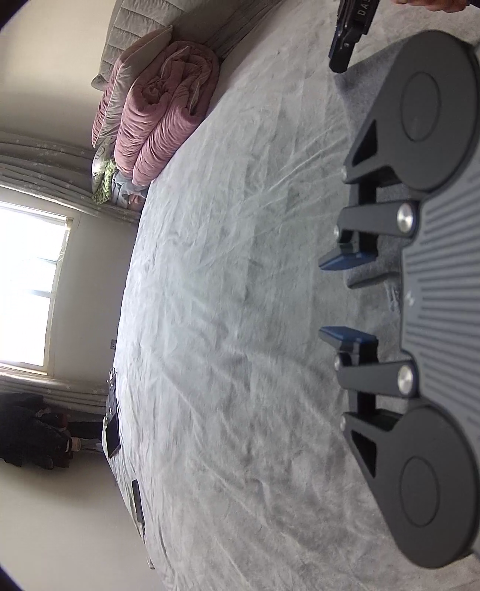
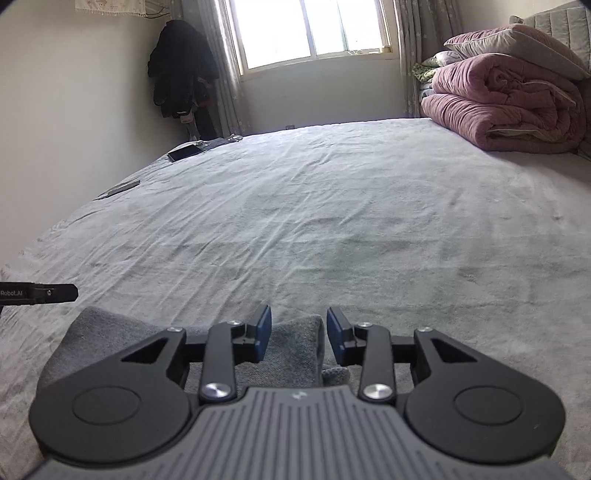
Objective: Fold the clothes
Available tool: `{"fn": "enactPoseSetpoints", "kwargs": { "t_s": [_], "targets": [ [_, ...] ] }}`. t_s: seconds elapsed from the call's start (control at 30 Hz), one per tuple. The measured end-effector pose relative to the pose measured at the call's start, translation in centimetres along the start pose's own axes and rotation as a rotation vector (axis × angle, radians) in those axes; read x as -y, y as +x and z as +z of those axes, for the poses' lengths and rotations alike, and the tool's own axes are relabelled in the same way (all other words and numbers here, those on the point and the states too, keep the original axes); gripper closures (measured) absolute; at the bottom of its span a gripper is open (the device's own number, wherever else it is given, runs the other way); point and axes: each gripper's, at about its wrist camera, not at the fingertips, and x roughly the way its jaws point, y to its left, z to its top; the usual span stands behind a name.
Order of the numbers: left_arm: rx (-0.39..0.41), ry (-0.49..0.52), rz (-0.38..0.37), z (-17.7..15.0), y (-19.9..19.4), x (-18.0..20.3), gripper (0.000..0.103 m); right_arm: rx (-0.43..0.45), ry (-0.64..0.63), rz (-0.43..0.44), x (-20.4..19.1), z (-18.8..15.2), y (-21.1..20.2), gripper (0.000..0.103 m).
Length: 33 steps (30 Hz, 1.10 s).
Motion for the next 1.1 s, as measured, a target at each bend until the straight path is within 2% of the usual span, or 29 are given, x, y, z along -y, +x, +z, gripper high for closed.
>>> {"fn": "enactPoseSetpoints", "kwargs": {
  "t_s": [0.17, 0.27, 0.33, 0.43, 0.57, 0.7, 0.93, 1.1],
  "targets": [
    [0.053, 0.114, -0.084, -1.3, -2.0, 3.7, 0.07, -0.031, -0.023, 0.066, -1.7, -0.1, -1.8, 0.065],
    [0.03, 0.143, -0.156, -2.7, -2.3, 5.7, 0.07, -0.048, -0.07, 0.102, -3.0, -0.9, -2.7, 0.065],
    [0.004, 0.169, -0.171, -3.7, -2.1, 6.7, 0.07, -0.065, -0.1, 0.125, -3.8, -1.3, -2.9, 0.065],
    [-0.008, 0.212, -0.149, -5.0, -1.7, 7.8, 0.07, -0.081, -0.158, 0.145, -4.8, -2.2, -2.5, 0.065],
    [-0.064, 0.179, -0.096, -6.1, -0.8, 7.5, 0.07, -0.107, -0.208, 0.137, -5.4, -3.5, -1.3, 0.065],
    [-0.043, 0.199, -0.069, -6.7, -0.9, 7.4, 0.068, -0.115, -0.185, 0.131, -4.9, -3.9, -0.5, 0.067],
    [-0.042, 0.12, -0.049, -7.4, -0.8, 6.6, 0.068, -0.107, -0.201, 0.128, -4.8, -4.8, 0.0, 0.067],
    [-0.028, 0.138, -0.044, -7.4, -1.1, 7.0, 0.068, -0.101, -0.197, 0.117, -4.9, -4.8, -0.3, 0.067]
  ]
}}
